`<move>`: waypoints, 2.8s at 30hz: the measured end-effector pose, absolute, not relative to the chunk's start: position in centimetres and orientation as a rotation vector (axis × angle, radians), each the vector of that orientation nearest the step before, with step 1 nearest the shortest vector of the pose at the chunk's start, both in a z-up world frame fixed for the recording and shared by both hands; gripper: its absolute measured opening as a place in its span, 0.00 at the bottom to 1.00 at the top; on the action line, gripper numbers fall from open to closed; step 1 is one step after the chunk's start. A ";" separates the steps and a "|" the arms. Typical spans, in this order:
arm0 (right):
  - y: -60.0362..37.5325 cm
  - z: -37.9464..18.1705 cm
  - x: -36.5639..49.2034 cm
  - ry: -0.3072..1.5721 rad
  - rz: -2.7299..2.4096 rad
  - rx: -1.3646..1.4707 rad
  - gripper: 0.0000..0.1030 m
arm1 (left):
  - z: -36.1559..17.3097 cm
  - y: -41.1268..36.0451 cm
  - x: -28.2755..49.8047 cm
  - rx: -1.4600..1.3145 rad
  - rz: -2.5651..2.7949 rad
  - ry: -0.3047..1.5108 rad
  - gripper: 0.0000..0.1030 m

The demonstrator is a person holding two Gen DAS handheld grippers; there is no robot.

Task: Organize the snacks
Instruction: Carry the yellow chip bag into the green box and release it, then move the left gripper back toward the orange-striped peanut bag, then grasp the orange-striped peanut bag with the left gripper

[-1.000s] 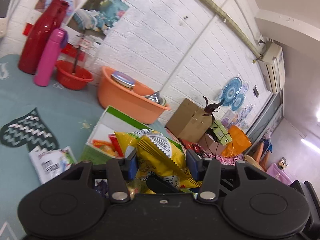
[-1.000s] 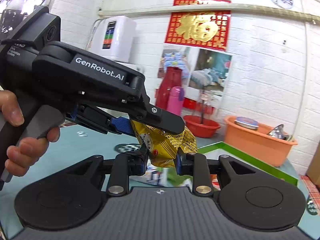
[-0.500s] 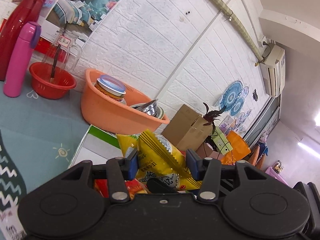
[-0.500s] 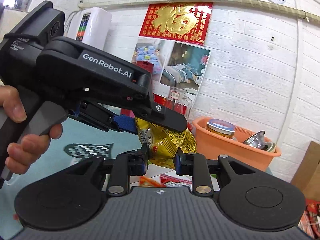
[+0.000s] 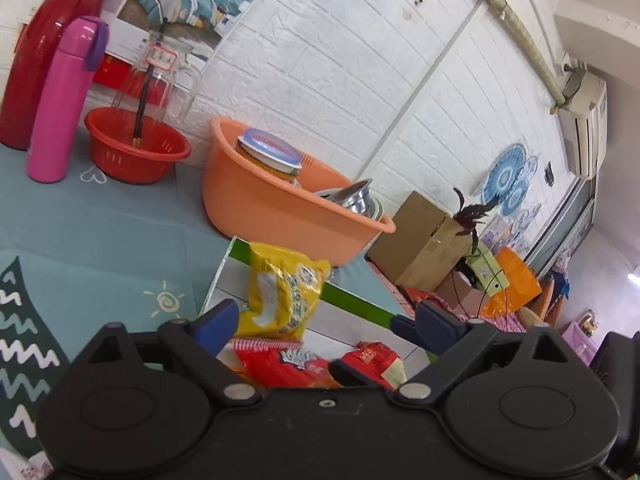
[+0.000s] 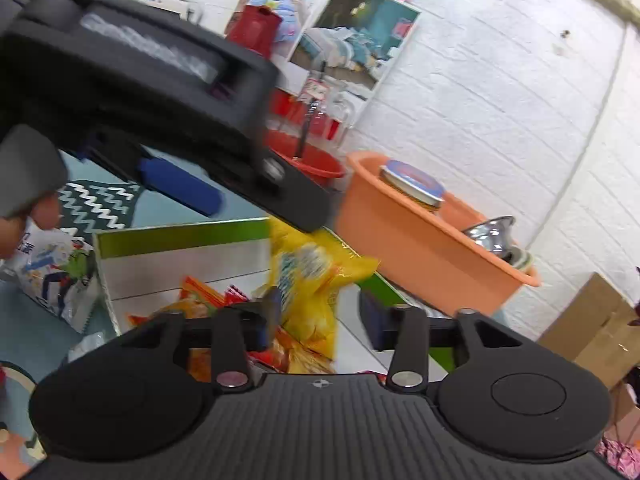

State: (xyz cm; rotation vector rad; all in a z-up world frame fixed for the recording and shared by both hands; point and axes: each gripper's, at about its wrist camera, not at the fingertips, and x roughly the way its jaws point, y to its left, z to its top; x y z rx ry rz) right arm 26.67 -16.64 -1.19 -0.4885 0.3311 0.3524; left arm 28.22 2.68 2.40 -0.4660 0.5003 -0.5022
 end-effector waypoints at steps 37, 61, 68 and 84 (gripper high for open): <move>-28.2 -3.9 7.1 0.447 0.398 0.031 1.00 | -1.2 -0.8 6.6 -0.558 -0.559 0.650 1.00; -27.7 -6.9 8.5 0.559 0.494 0.021 1.00 | -4.4 -5.4 11.5 -0.524 -0.576 0.748 1.00; -27.9 -7.1 9.1 0.572 0.492 0.037 0.99 | -5.4 -6.0 12.8 -0.510 -0.596 0.775 1.00; -28.1 -4.4 7.6 0.479 0.467 -0.004 0.42 | -2.4 -6.2 10.7 -0.481 -0.658 0.699 0.55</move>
